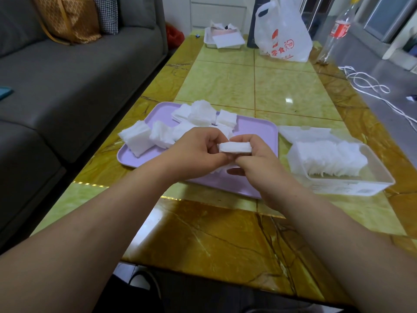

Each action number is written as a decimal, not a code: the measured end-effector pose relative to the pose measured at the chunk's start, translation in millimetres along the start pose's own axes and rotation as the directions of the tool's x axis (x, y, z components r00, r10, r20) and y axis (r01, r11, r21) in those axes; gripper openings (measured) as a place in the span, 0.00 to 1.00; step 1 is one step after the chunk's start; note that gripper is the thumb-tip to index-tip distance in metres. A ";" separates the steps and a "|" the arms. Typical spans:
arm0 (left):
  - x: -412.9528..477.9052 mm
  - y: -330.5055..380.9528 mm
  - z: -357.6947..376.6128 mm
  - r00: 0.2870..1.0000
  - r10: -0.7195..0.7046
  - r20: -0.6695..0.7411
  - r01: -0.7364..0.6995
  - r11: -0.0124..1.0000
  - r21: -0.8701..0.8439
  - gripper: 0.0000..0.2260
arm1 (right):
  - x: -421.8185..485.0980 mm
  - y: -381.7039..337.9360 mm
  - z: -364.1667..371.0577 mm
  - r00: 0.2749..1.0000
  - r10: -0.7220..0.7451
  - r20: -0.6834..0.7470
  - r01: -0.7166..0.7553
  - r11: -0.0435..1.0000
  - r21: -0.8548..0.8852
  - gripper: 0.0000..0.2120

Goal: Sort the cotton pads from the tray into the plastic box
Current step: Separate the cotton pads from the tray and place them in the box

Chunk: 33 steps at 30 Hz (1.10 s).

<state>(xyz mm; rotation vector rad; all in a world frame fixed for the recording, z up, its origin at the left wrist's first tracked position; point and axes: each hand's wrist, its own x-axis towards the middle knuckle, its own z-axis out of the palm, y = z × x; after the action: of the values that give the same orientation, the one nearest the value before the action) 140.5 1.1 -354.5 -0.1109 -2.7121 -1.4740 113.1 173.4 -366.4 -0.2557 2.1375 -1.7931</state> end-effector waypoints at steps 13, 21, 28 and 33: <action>6.8 -27.9 -4.3 0.974 -0.153 -0.167 0.213 0.871 0.443 0.22 | 2.1 8.2 -7.8 0.965 -0.019 -0.261 0.004 0.998 -0.056 0.11; 7.0 -20.1 -7.2 0.976 -0.151 -0.154 0.195 0.922 0.334 0.19 | 5.5 14.3 -6.9 0.976 0.012 -0.219 -0.008 1.000 0.019 0.11; 4.2 -21.8 -10.7 0.982 -0.050 -0.185 0.111 0.934 0.340 0.08 | 7.1 14.3 -8.7 0.975 0.013 -0.223 -0.004 0.999 0.043 0.09; 5.5 -19.9 -12.0 0.967 -0.027 -0.252 0.102 0.951 0.292 0.05 | 6.1 13.6 -10.1 0.969 0.004 -0.246 0.004 1.000 0.031 0.08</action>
<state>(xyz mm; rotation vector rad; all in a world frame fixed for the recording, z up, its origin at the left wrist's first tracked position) 133.4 -19.6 -364.2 0.1654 -2.7144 -0.9860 104.8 183.0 -379.1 -0.0255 2.2703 -1.9445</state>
